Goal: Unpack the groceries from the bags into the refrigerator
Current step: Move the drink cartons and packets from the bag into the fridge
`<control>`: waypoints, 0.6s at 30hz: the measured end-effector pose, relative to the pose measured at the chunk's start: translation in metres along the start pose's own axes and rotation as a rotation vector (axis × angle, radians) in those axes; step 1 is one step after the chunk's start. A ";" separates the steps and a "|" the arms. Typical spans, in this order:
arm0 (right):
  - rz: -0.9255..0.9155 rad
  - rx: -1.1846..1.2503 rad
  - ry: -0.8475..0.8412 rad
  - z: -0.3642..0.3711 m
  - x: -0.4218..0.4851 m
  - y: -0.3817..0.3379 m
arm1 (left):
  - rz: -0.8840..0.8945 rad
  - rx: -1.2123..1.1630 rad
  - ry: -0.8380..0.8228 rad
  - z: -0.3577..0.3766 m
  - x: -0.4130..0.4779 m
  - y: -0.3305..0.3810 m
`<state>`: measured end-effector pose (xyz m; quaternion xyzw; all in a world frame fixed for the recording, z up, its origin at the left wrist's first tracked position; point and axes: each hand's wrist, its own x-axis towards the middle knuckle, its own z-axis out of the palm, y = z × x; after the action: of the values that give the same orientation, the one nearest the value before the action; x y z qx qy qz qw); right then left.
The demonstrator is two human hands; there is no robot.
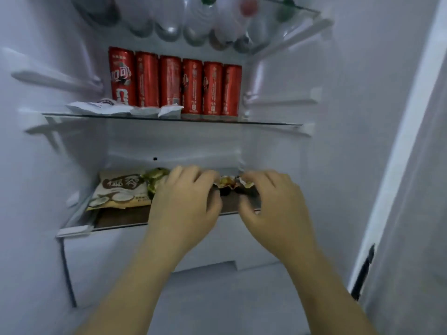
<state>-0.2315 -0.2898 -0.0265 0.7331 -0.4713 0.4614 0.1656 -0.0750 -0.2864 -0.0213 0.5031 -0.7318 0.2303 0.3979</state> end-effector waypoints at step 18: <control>0.644 -0.252 -0.331 -0.093 -0.250 0.045 | 0.339 -0.475 -0.504 0.070 -0.151 0.159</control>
<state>-0.3502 -0.1148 -0.1945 0.5860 -0.7508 0.3039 0.0227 -0.2189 -0.1930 -0.1743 0.3095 -0.9125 -0.0139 0.2672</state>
